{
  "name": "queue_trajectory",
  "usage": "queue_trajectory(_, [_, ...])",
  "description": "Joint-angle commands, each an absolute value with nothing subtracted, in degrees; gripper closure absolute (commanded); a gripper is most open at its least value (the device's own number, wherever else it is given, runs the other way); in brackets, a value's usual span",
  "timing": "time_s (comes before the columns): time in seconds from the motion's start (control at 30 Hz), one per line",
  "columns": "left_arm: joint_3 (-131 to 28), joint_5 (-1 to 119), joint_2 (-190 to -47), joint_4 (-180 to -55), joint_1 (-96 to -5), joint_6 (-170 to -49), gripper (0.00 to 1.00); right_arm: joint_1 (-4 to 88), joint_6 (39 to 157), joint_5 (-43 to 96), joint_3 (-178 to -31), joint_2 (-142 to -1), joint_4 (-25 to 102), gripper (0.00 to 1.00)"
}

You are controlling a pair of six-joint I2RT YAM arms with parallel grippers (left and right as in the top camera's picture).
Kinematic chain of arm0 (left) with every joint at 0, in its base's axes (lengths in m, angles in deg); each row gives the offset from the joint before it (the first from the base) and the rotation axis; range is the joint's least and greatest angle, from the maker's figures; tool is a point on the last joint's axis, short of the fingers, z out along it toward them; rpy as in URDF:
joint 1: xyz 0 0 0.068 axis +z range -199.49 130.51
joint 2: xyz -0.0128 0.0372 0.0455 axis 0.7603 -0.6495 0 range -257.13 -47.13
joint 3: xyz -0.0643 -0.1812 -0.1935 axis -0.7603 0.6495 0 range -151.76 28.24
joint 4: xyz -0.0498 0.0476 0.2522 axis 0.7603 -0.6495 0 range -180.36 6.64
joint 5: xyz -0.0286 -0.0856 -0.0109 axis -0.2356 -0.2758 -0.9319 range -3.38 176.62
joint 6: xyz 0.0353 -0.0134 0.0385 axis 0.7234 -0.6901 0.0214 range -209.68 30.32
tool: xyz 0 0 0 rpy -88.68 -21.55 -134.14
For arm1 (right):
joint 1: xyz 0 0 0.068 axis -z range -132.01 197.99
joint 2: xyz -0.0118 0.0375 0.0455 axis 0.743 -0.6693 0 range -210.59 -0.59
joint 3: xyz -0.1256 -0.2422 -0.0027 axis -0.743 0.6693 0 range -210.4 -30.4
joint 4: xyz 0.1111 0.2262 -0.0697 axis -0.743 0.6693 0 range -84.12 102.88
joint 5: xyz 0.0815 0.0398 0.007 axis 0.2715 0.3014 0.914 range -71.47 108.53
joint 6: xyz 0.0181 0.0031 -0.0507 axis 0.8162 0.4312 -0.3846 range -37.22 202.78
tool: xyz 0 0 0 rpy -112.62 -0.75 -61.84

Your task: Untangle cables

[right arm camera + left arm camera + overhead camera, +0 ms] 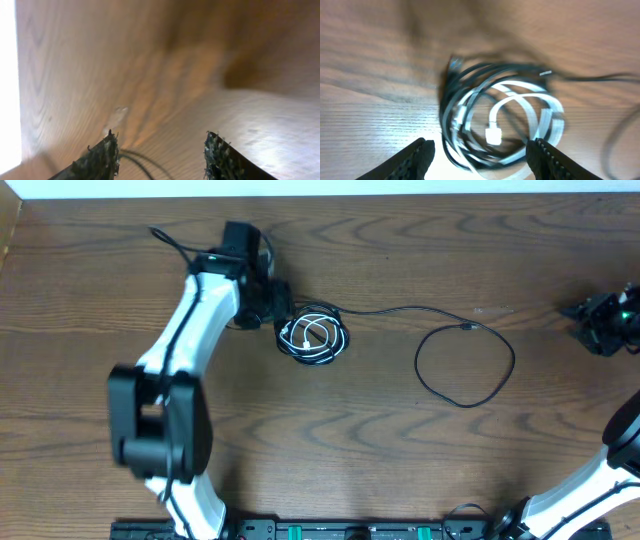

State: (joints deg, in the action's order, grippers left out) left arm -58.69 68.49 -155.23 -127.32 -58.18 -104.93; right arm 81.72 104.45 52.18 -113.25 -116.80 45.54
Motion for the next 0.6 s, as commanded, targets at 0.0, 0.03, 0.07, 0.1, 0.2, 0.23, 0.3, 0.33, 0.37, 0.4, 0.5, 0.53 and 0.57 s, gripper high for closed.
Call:
queue_trajectory(0.0, [-61.1,67.8,-147.6,-127.3,-57.9,-105.0,0.36,77.9,101.1,58.0,-114.5,-117.1,45.9,0.4])
queue_trajectory(0.03, [-61.1,67.8,-146.1,-127.4,-57.9,-105.1,0.36,76.5,101.0,57.9,-114.5,-117.1,46.0,0.39])
queue_trajectory(0.07, [-61.1,67.9,-145.3,-127.4,-57.9,-105.7,0.36,75.1,100.3,57.9,-114.5,-117.1,46.5,0.38])
queue_trajectory(0.1, [-61.1,68.4,-144.8,-127.5,-57.9,-106.6,0.36,73.8,99.7,57.9,-114.5,-117.1,46.8,0.37])
queue_trajectory(0.2, [-61.0,72.8,-144.9,-129.6,-57.9,-111.5,0.36,68.5,97.7,57.3,-114.5,-117.1,48.7,0.22])
queue_trajectory(0.23, [-61.0,73.9,-145.0,-130.3,-57.9,-112.3,0.36,67.3,97.7,56.5,-114.5,-117.1,49.0,0.12])
queue_trajectory(0.3, [-60.9,76.3,-145.5,-131.9,-57.9,-113.7,0.36,63.9,97.7,53.9,-114.5,-117.1,49.1,0.01])
queue_trajectory(0.33, [-60.8,77.9,-145.7,-133.1,-57.9,-114.0,0.36,62.2,97.7,52.5,-114.5,-117.1,49.1,0.01])
queue_trajectory(0.37, [-60.7,79.1,-145.9,-134.0,-57.9,-114.0,0.36,59.9,97.7,51.0,-114.5,-117.1,49.1,0.01])
queue_trajectory(0.4, [-60.6,79.3,-145.9,-134.6,-57.9,-114.0,0.36,59.3,97.7,50.6,-114.5,-117.1,49.1,0.01])
queue_trajectory(0.5, [-59.8,79.2,-145.9,-137.6,-57.9,-114.1,0.36,55.7,97.7,50.1,-114.5,-117.1,49.1,0.01])
queue_trajectory(0.53, [-59.2,79.2,-145.9,-138.6,-58.0,-114.1,0.36,54.8,97.7,50.1,-114.5,-117.1,49.1,0.01])
queue_trajectory(0.57, [-58.5,79.2,-145.9,-139.6,-58.0,-114.1,0.37,53.8,97.7,50.1,-114.5,-117.1,49.0,0.01])
